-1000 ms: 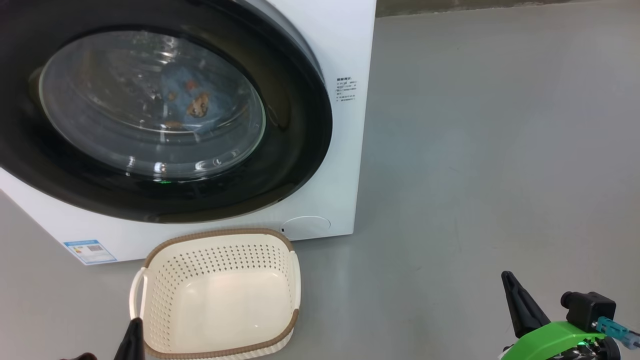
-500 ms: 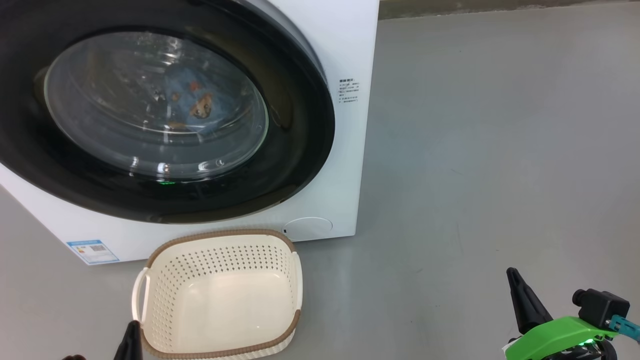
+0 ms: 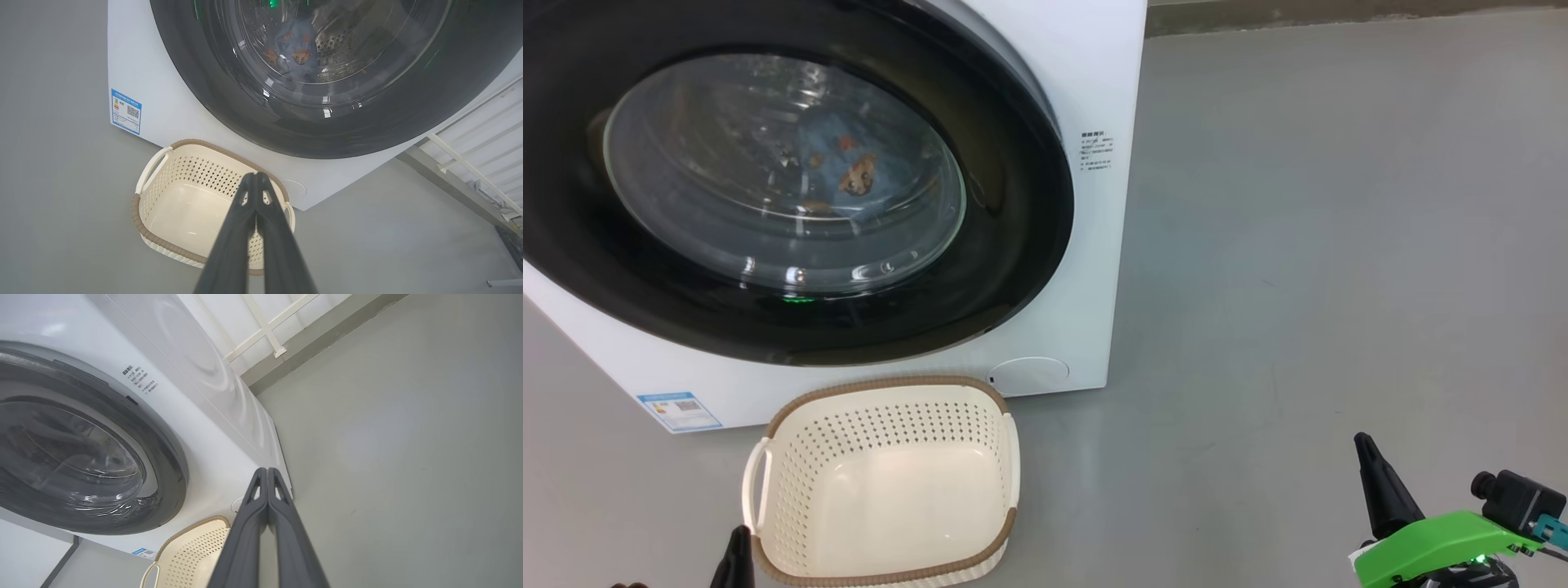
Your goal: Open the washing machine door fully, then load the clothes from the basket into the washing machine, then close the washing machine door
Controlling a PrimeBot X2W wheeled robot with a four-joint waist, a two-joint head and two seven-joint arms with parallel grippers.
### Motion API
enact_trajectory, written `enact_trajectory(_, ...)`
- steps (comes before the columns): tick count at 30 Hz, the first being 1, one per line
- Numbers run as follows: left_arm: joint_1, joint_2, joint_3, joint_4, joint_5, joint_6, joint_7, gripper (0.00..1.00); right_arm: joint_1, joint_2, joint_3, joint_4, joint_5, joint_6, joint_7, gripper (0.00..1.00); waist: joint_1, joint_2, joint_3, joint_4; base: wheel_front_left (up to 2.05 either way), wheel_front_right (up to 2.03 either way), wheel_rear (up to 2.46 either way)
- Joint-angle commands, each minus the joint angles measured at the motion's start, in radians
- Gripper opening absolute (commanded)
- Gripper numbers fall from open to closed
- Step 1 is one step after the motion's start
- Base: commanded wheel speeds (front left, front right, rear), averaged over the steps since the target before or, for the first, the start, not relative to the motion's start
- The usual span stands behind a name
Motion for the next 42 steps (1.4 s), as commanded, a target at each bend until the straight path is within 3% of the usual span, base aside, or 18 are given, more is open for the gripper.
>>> enact_trajectory(1, -0.048, 0.014, 0.019, -0.025, -0.026, -0.001, 0.006, 0.0, -0.017, -0.007, -0.003, -0.031, 0.028, 0.0, 0.006, 0.0, -0.0001, 0.0, -0.001, 0.001, 0.0, 0.0, 0.0)
enact_trajectory(42, -0.099, -0.008, 0.059, -0.035, -0.423, -0.002, 0.127, 0.0, -0.01, 0.035, -0.053, -0.095, 0.413, 0.001, 0.128, 0.0, -0.0001, 0.0, -0.019, 0.019, 0.0, 0.0, 0.0)
